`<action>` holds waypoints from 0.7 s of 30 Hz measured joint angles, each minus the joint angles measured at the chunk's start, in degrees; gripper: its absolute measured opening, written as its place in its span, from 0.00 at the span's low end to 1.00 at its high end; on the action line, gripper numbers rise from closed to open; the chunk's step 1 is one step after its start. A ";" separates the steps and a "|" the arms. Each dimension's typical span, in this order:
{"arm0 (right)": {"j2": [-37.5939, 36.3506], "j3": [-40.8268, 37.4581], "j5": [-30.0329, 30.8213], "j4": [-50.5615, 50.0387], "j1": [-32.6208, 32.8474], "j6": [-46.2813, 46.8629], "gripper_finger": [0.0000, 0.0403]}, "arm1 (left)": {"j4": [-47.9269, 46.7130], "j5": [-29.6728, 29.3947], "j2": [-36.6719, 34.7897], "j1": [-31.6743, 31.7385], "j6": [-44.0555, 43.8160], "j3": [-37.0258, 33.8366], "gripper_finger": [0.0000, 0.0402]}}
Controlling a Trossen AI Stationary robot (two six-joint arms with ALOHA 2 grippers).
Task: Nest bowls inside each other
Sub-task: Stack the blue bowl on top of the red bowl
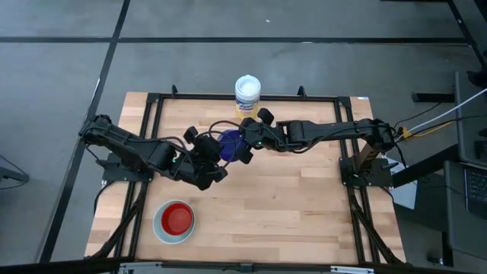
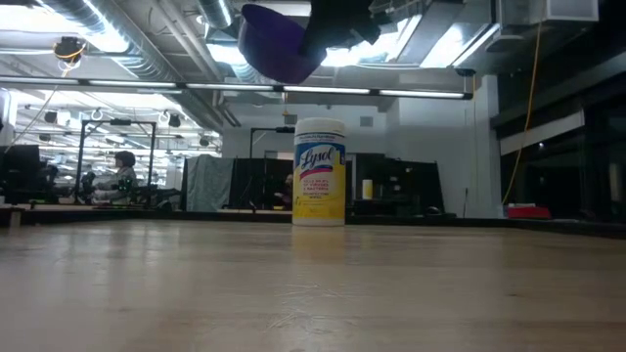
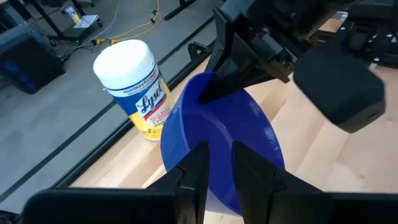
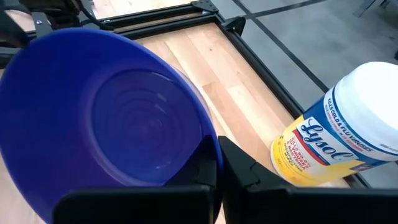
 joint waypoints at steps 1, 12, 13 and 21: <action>0.00 0.00 0.00 -0.16 0.00 0.00 0.00 | -0.16 0.00 -0.01 -0.01 0.09 0.31 0.16; 0.39 0.00 -0.32 -0.95 -0.13 0.70 0.00 | -8.29 0.87 -0.05 1.06 -2.83 0.82 0.16; 0.39 0.00 -0.35 -0.95 -0.13 0.71 0.00 | -8.47 0.89 -0.05 1.27 -2.88 0.82 0.16; 0.42 0.00 -0.44 -0.43 0.02 0.86 0.00 | -6.11 1.30 -0.05 2.28 -2.45 0.82 0.16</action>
